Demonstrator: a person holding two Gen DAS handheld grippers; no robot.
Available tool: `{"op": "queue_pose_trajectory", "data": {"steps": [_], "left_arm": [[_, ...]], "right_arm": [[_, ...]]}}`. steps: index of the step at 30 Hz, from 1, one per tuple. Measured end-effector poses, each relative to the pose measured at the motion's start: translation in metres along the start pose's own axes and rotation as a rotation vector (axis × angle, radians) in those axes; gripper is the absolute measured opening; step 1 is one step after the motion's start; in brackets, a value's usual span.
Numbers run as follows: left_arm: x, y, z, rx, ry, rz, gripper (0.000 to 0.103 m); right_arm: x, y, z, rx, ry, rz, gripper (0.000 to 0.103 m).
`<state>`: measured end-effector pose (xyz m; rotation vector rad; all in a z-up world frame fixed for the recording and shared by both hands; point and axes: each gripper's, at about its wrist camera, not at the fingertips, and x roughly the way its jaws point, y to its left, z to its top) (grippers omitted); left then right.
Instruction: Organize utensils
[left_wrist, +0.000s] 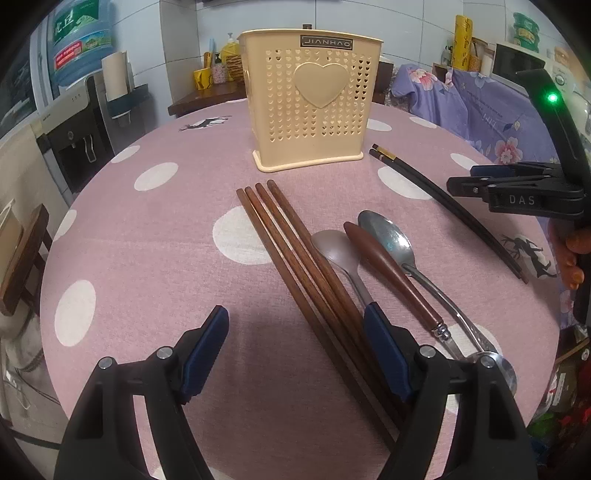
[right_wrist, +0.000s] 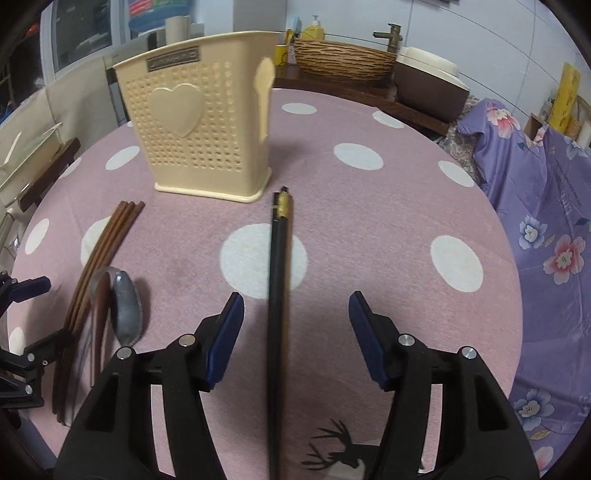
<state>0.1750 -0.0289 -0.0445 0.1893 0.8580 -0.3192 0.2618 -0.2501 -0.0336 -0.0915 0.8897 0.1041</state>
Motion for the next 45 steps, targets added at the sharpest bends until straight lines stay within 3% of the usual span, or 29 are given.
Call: {"op": "queue_pose_trajectory", "data": {"steps": [4,8,11,15,19,25,28,31,38,45], "left_arm": [[-0.001,0.009,-0.004,0.008,0.009,0.058,0.076],[-0.002,0.036,-0.008,-0.099,0.034,0.016,0.076],[-0.007,0.037,-0.005,-0.091,0.016,0.065,0.074],[-0.003,0.027,0.004,-0.077,0.011,0.039,0.074],[0.014,0.029,0.012,-0.078,0.033,0.088,0.066],[0.025,0.04,0.025,-0.102,0.054,0.082,0.066],[0.029,0.042,0.03,-0.099,0.053,0.089,0.066],[0.029,0.049,0.029,-0.1,0.057,0.088,0.067],[0.03,0.059,0.033,-0.106,0.08,0.092,0.068],[0.034,0.061,0.037,-0.119,0.096,0.091,0.068]], "right_arm": [[0.004,-0.016,-0.005,0.038,0.019,0.01,0.06],[0.003,-0.024,-0.013,0.064,0.019,0.011,0.06],[0.0,-0.024,-0.014,0.072,0.015,0.035,0.06],[-0.001,-0.017,-0.012,0.052,0.004,0.041,0.059],[0.0,-0.013,-0.007,0.035,0.0,0.04,0.049],[0.007,-0.011,0.0,0.048,-0.003,0.109,0.045],[0.019,-0.005,0.002,0.017,0.025,0.083,0.037],[0.025,-0.014,0.001,0.038,0.036,0.111,0.037],[0.025,-0.035,0.006,0.063,0.057,0.053,0.032],[0.024,-0.04,0.013,0.066,0.05,0.055,0.03]]}}
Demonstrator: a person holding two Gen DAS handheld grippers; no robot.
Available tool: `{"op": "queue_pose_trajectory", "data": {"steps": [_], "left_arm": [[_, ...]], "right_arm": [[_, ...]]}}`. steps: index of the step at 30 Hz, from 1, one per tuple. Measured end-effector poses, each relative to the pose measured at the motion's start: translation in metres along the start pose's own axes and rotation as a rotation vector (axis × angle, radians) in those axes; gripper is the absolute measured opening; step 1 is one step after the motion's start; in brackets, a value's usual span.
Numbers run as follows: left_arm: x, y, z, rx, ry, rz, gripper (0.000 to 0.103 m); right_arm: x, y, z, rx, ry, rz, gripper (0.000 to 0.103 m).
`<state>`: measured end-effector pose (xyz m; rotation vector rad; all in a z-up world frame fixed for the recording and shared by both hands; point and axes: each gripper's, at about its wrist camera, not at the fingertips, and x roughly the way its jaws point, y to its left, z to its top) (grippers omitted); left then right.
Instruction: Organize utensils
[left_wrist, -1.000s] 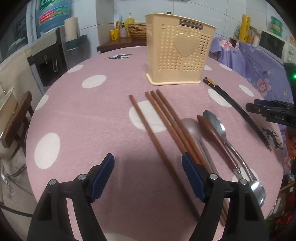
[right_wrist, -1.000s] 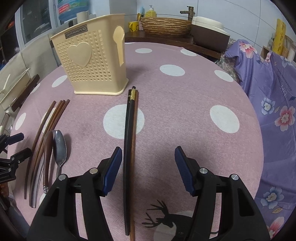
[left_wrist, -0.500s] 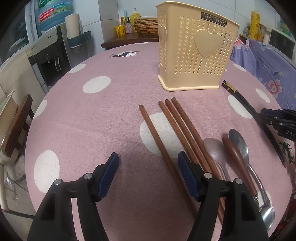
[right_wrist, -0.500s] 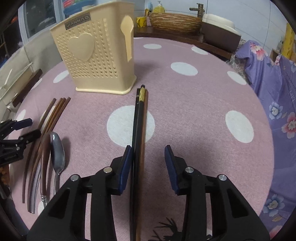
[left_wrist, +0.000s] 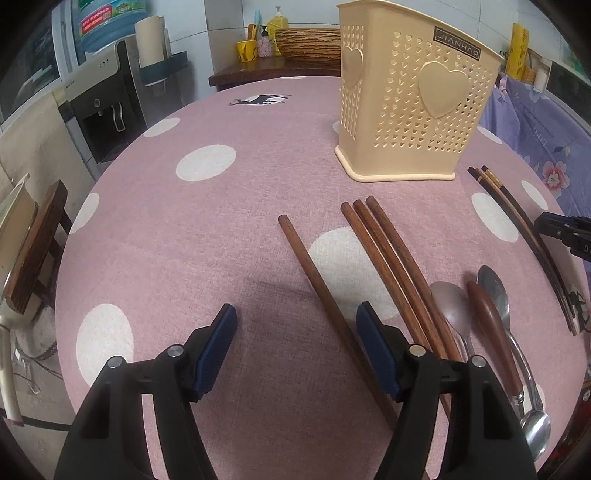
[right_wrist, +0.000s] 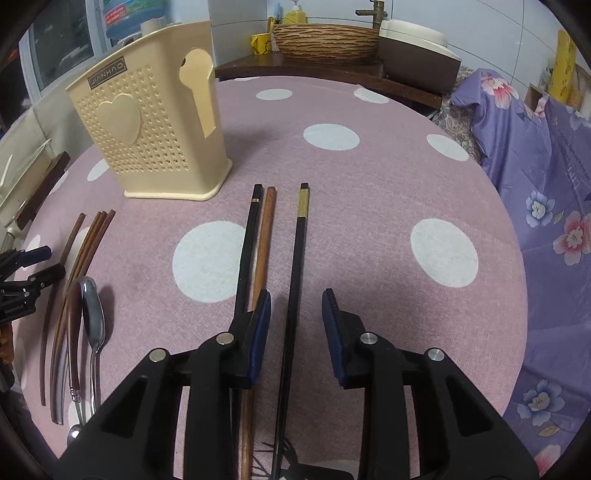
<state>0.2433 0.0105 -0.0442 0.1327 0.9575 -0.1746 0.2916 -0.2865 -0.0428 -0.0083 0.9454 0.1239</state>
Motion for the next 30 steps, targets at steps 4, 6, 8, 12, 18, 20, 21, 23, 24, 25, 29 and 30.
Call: {"op": "queue_pose_trajectory", "data": {"steps": [4,6,8,12,18,20,21,23,24,25,29,30], "left_arm": [[0.002,0.002,0.002,-0.016,0.004,0.011,0.068],[0.003,0.004,0.004,-0.037,0.009,0.018,0.068],[0.006,0.004,0.008,-0.045,0.013,0.033,0.068],[0.012,0.004,0.018,-0.074,0.02,0.042,0.067],[0.021,0.002,0.034,-0.098,0.025,0.061,0.056],[0.023,0.0,0.039,-0.097,0.024,0.062,0.047],[0.023,-0.001,0.04,-0.097,0.023,0.065,0.045],[0.024,-0.003,0.042,-0.093,0.016,0.068,0.035],[0.025,-0.003,0.043,-0.093,0.011,0.069,0.033],[0.025,-0.003,0.043,-0.096,0.008,0.069,0.029],[0.025,-0.005,0.043,-0.092,-0.005,0.074,0.019],[0.025,-0.006,0.042,-0.092,-0.008,0.077,0.016]], "right_arm": [[0.004,-0.004,0.008,0.036,-0.002,-0.008,0.03],[0.008,-0.006,0.011,0.049,-0.005,-0.017,0.03],[0.011,-0.006,0.015,0.055,-0.007,-0.016,0.03],[0.015,-0.005,0.023,0.06,-0.018,-0.019,0.03],[0.029,-0.006,0.041,0.065,-0.014,-0.021,0.03],[0.036,-0.006,0.048,0.064,-0.006,-0.016,0.029],[0.039,-0.006,0.051,0.064,0.0,-0.015,0.028],[0.048,-0.006,0.056,0.063,0.018,-0.024,0.025],[0.051,-0.006,0.058,0.064,0.025,-0.023,0.022],[0.055,-0.006,0.059,0.066,0.035,-0.02,0.02],[0.058,0.0,0.06,0.028,0.015,-0.048,0.016],[0.058,0.003,0.059,0.015,0.011,-0.048,0.011]]}}
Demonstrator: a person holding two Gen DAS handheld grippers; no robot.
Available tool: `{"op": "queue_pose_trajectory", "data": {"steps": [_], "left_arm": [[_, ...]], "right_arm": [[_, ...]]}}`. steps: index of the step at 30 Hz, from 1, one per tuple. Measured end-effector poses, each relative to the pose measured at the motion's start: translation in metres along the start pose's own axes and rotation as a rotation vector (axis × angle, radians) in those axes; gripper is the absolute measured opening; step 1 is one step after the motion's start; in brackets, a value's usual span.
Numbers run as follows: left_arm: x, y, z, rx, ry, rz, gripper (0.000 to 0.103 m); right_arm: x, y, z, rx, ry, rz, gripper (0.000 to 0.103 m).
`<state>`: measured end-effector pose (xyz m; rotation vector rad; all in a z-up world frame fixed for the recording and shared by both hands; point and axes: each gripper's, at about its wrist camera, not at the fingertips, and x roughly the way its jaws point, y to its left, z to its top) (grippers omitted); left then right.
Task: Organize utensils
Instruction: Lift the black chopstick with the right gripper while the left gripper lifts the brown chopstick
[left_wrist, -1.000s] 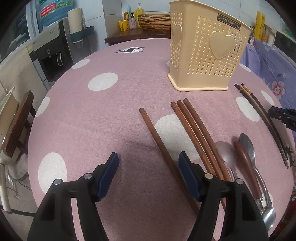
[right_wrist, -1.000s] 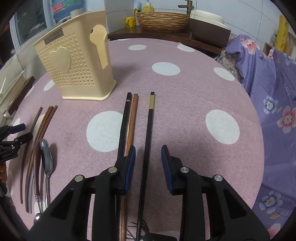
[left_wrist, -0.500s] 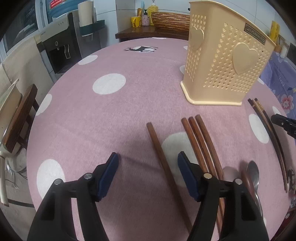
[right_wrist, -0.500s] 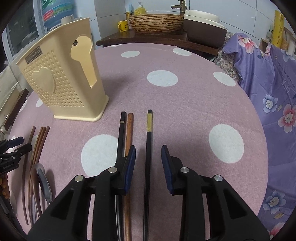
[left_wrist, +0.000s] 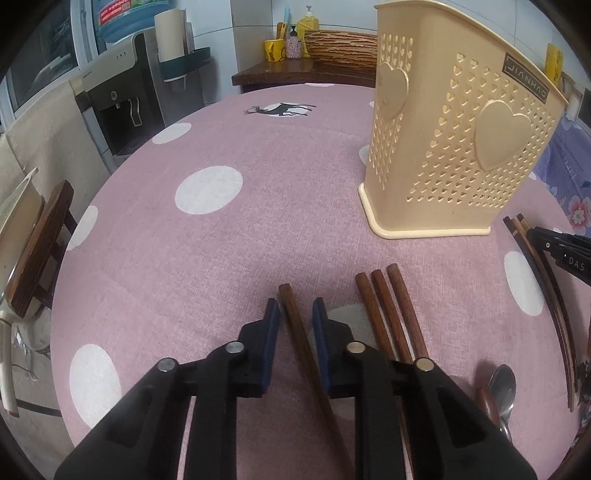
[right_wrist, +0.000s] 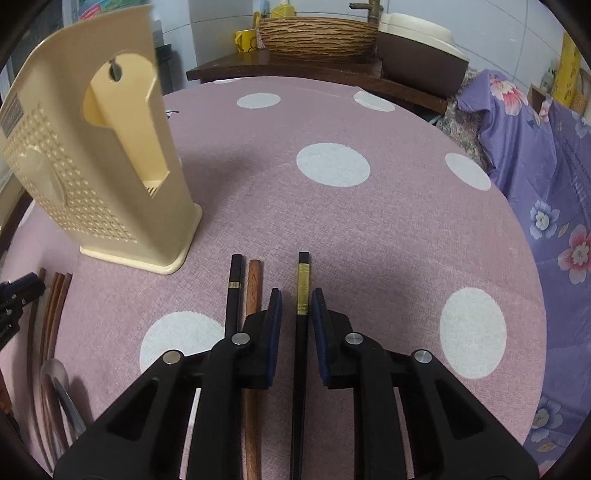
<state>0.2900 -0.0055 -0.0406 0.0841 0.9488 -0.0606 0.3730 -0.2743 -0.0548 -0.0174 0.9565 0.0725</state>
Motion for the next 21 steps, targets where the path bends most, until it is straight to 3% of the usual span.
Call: {"op": "queue_pose_trajectory", "data": {"steps": [2,11,15,21], "left_arm": [[0.0,-0.001,0.0,0.001,-0.006,0.003,0.011],[0.001,-0.002,0.002,-0.014,-0.017,-0.001,0.01],[-0.001,0.0,0.002,-0.038,-0.018,-0.046,0.01],[-0.04,0.005,0.005,-0.043,-0.118,-0.109,0.008]], "right_arm": [[0.0,0.002,-0.001,-0.005,-0.006,0.005,0.008],[-0.005,-0.001,-0.004,0.031,-0.016,0.039,0.008],[-0.021,-0.001,-0.005,0.034,-0.06,0.06,0.008],[-0.07,-0.007,-0.006,0.033,-0.166,0.096,0.008]]}}
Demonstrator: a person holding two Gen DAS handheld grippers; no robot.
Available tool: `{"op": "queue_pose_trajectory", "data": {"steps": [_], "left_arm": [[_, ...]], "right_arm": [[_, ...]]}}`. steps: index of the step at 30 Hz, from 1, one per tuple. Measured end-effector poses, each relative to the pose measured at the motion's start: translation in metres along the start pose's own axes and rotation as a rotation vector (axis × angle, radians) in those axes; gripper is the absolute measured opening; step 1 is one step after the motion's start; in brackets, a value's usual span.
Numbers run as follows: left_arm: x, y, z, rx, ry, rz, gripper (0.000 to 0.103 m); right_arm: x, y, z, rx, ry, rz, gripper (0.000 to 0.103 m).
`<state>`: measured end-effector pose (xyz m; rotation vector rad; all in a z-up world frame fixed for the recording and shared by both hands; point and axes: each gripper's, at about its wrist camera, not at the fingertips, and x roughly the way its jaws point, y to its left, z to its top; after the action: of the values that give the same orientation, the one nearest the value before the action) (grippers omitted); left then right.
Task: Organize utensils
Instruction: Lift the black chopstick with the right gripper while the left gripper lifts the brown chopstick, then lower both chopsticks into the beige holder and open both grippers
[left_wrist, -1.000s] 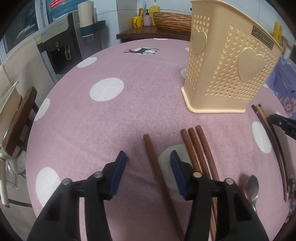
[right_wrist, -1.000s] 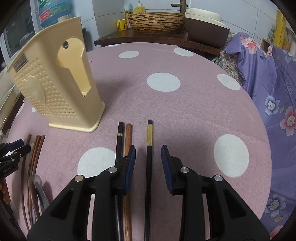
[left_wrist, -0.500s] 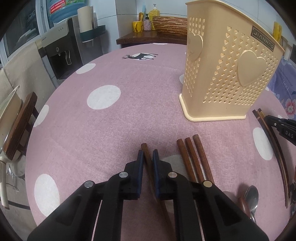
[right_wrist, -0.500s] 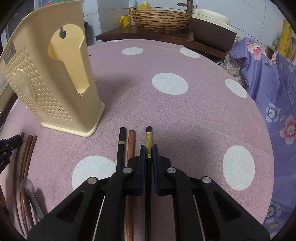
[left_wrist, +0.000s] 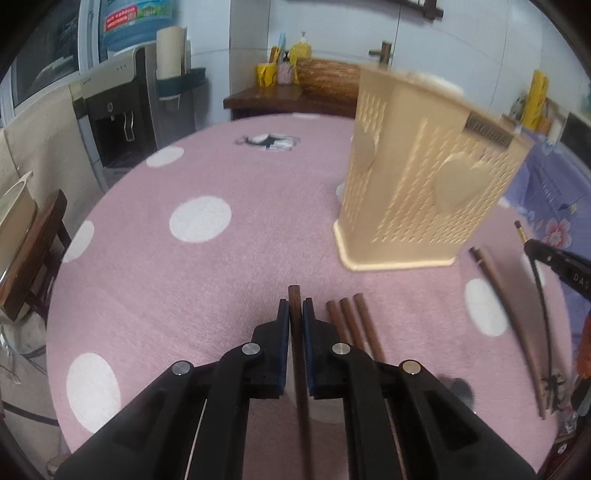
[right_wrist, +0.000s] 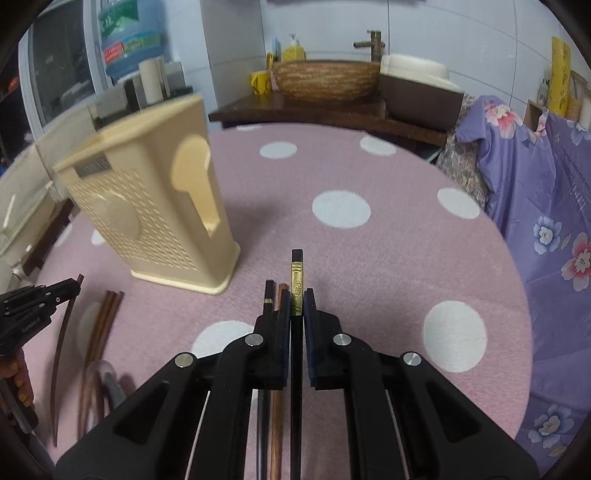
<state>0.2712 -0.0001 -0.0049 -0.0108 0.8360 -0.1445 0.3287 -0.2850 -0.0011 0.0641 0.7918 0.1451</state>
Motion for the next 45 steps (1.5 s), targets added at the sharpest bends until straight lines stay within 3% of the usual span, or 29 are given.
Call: {"op": "queue_pose_trajectory", "data": {"steps": [6,12,37,45], "left_arm": [[-0.065,0.006,0.019,-0.005,-0.154,-0.065,0.008],[-0.106,0.01,0.036,0.005,-0.265,-0.076,0.008],[-0.141,0.02,0.06,0.019,-0.401,-0.055,0.008],[-0.162,0.013,0.093,0.031,-0.455,-0.053,0.008]], "right_arm": [[-0.062,-0.006,0.01,-0.003,-0.122,0.033,0.008],[-0.112,-0.015,0.022,0.003,-0.216,0.051,0.008],[-0.143,-0.007,0.04,-0.03,-0.259,0.019,0.008],[-0.161,0.003,0.07,-0.051,-0.286,0.014,0.008]]}}
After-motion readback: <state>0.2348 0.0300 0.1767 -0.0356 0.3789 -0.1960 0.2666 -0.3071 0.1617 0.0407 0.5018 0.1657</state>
